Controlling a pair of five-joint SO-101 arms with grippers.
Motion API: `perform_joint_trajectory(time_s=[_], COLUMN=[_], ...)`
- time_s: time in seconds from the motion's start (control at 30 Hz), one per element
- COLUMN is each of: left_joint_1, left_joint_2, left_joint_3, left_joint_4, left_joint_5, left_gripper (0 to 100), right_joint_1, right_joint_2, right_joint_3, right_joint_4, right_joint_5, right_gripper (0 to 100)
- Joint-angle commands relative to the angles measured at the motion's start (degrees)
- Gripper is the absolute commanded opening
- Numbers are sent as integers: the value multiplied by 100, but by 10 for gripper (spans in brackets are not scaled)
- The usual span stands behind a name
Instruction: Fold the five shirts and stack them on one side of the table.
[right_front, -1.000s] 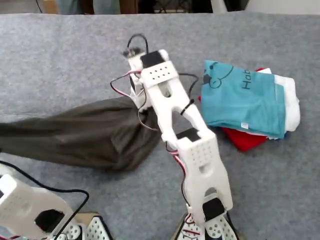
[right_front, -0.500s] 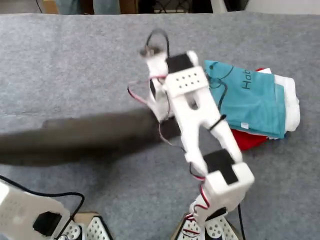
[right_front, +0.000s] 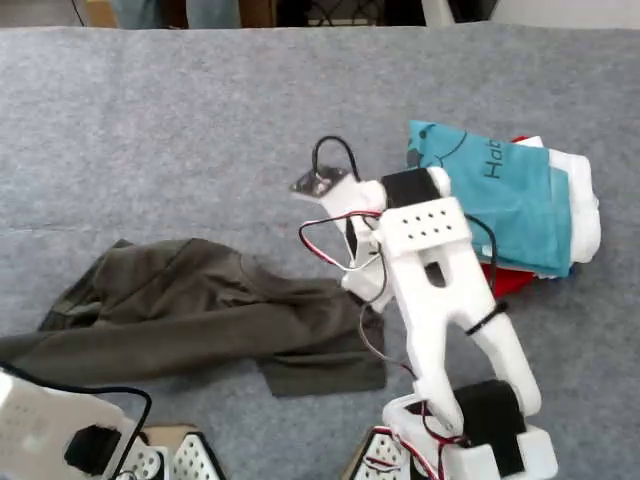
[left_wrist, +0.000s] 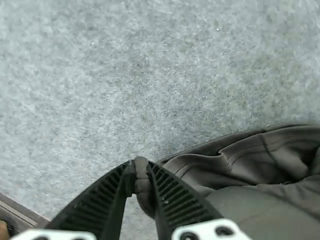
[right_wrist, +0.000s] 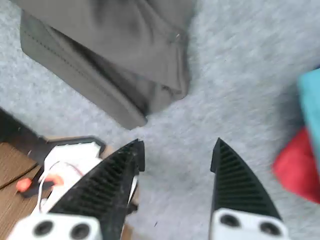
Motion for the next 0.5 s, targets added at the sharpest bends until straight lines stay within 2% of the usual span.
perform_joint_trajectory(time_s=[0.0,0.1,0.2,0.33,0.47], left_joint_1=[-312,-690,-989,-1262,-1481], left_joint_2=[-105,-105,-114,-62,-53], left_joint_3=[-101,-286,-611,-1015,-910], left_joint_4=[-62,-53,-44,255,431], left_joint_5=[-484,-730,-914,-1178,-1407], left_gripper=[29,29,29,29,29], right_joint_1=[-369,-756,-1213,-1987,-2690], right_joint_2=[4,602,1367,2519,3714], right_joint_3=[-620,-1042,-1604,-2642,-3714], right_joint_4=[-422,-835,-1152,-1196,-1187], right_joint_5=[-633,-1451,-1934,-2145,-2154], right_gripper=[225,225,225,221,190])
